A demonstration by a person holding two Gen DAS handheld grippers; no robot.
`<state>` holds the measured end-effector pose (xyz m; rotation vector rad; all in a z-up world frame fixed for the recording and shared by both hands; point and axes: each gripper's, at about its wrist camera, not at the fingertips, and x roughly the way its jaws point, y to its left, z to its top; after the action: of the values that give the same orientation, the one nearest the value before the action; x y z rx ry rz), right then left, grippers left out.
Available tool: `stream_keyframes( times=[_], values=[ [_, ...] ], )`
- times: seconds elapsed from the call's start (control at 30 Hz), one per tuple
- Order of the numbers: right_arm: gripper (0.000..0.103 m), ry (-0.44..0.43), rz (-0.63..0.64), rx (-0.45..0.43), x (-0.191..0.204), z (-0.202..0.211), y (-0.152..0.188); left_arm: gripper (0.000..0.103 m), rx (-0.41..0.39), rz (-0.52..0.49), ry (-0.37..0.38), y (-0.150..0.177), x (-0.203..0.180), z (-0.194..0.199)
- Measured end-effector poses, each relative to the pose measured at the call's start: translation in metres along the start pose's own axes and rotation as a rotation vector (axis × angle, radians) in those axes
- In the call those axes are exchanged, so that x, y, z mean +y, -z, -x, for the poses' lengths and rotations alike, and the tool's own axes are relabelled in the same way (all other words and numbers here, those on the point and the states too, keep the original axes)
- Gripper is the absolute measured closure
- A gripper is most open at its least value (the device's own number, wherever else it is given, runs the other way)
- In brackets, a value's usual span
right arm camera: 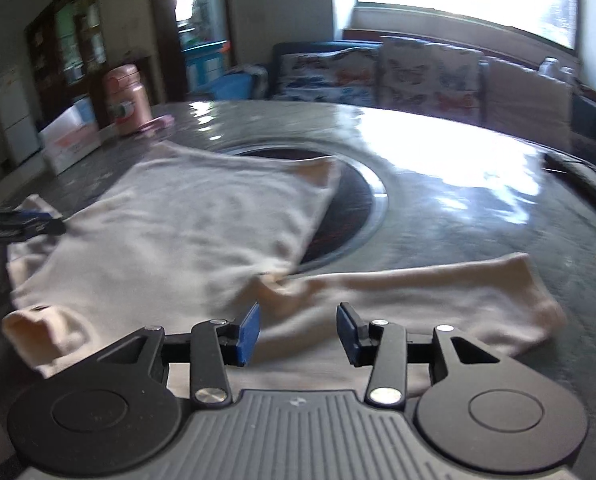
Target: Fold clothes
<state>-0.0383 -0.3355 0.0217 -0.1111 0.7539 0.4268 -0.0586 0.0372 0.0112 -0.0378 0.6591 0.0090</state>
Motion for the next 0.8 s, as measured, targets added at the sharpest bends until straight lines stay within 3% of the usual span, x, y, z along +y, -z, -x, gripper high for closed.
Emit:
stream_keyframes(
  times=[0.3, 0.4, 0.67, 0.8],
  values=[
    [0.062, 0.287, -0.185, -0.035, -0.085, 0.006, 0.012, 0.060, 0.000, -0.082, 0.129, 0.001, -0.040, 0.014],
    [0.062, 0.340, -0.242, -0.035, -0.106, 0.005, 0.017, 0.059, 0.012, -0.113, 0.176, 0.006, -0.055, 0.016],
    [0.063, 0.324, -0.323, -0.070, -0.131, -0.002, 0.025, 0.055, 0.034, -0.188, 0.269, 0.014, -0.091, 0.018],
    [0.088, 0.330, -0.301, -0.086, -0.128, -0.005, 0.026, 0.055, 0.043, -0.203, 0.287, 0.016, -0.101, 0.016]
  ],
)
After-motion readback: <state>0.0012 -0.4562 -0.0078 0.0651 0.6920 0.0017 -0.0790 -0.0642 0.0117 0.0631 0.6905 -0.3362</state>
